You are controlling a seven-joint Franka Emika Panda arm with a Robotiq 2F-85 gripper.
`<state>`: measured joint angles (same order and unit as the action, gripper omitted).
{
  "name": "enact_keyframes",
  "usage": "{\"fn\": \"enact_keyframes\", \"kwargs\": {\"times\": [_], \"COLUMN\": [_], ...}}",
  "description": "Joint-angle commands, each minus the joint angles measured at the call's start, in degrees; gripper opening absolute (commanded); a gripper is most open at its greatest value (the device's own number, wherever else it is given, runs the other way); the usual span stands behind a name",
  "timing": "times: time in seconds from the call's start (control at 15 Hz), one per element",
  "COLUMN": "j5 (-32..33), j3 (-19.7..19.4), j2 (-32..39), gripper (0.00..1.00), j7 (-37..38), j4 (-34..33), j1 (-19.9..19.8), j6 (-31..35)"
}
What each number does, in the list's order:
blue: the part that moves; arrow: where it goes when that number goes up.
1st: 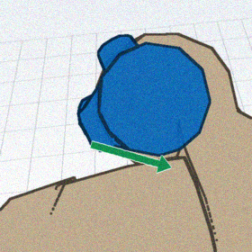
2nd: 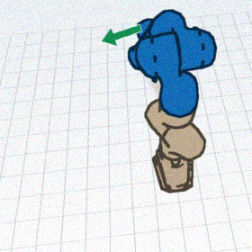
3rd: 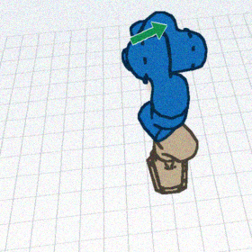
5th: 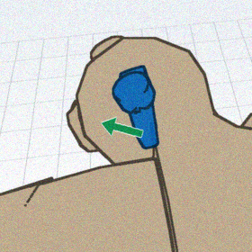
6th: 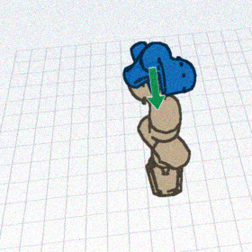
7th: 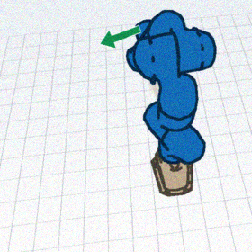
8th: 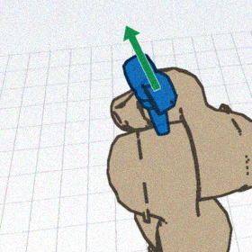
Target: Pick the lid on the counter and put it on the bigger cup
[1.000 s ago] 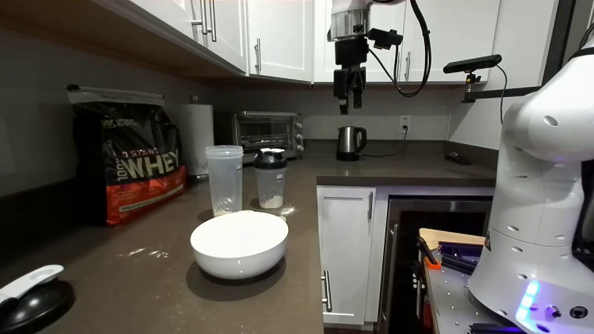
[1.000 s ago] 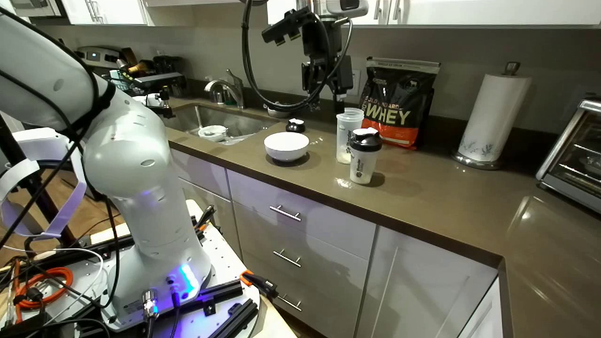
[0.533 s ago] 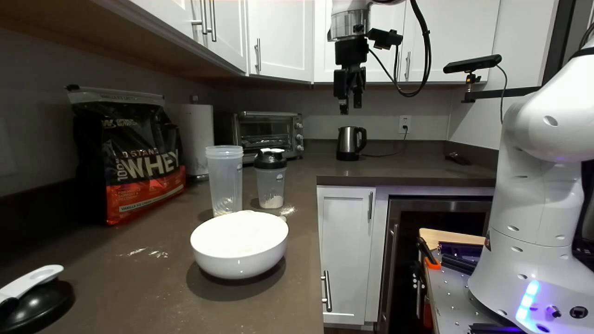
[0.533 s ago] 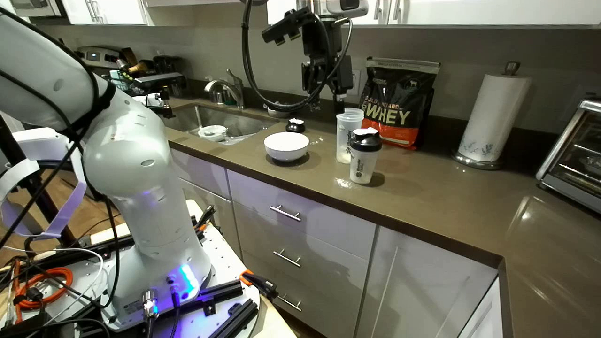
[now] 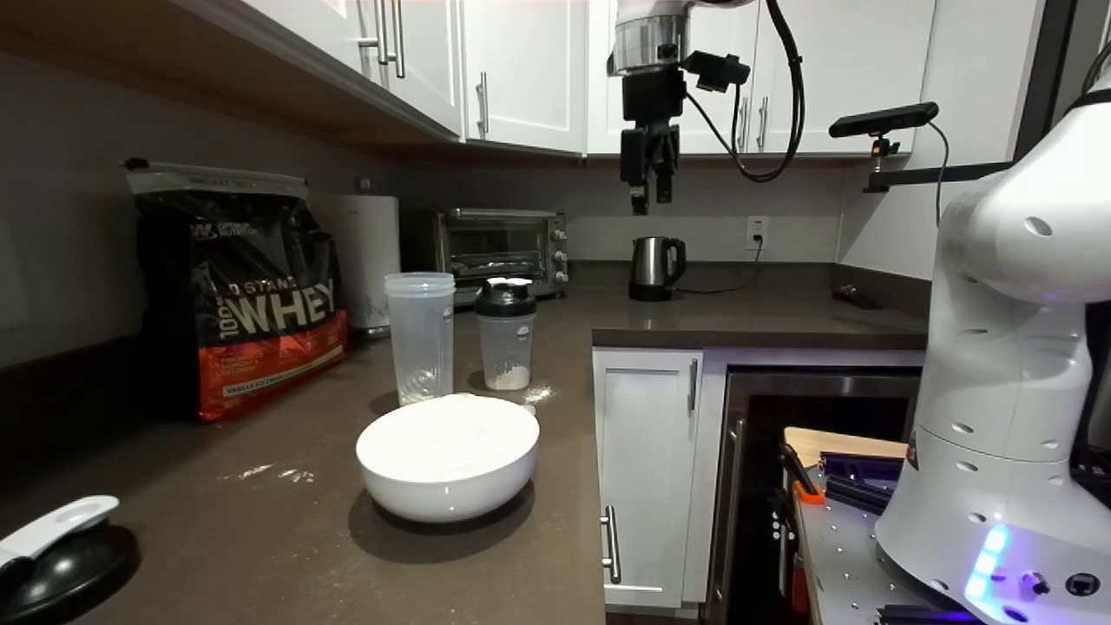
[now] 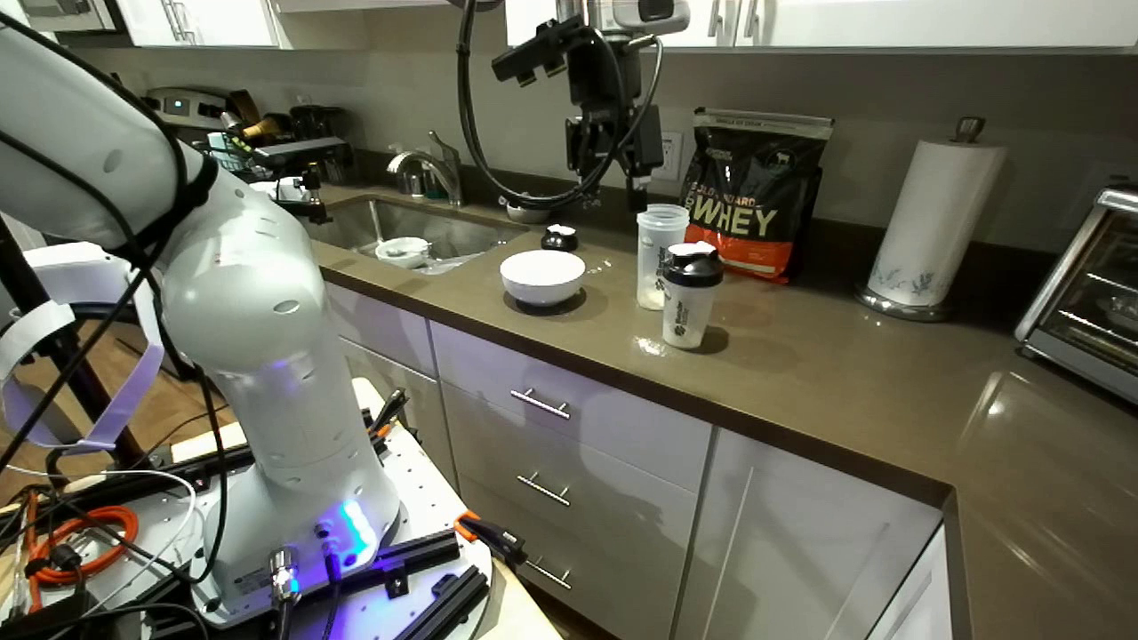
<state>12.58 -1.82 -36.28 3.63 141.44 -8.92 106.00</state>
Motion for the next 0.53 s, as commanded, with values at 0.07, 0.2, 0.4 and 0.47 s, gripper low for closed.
{"fn": "enact_keyframes", "kwargs": {"times": [0.07,0.2,0.4,0.47], "j5": [-2.6,-3.8,-6.2,-7.1], "j3": [0.8,1.1,1.5,1.6], "j2": [-0.4,-0.5,-0.1,0.2], "gripper": [1.00,1.00,1.00,1.00], "j7": [-2.2,-3.4,-5.6,-6.5], "j4": [0.9,1.3,1.8,1.9], "j1": [5.7,8.4,12.0,13.2], "j6": [1.6,2.9,6.5,8.0]}}
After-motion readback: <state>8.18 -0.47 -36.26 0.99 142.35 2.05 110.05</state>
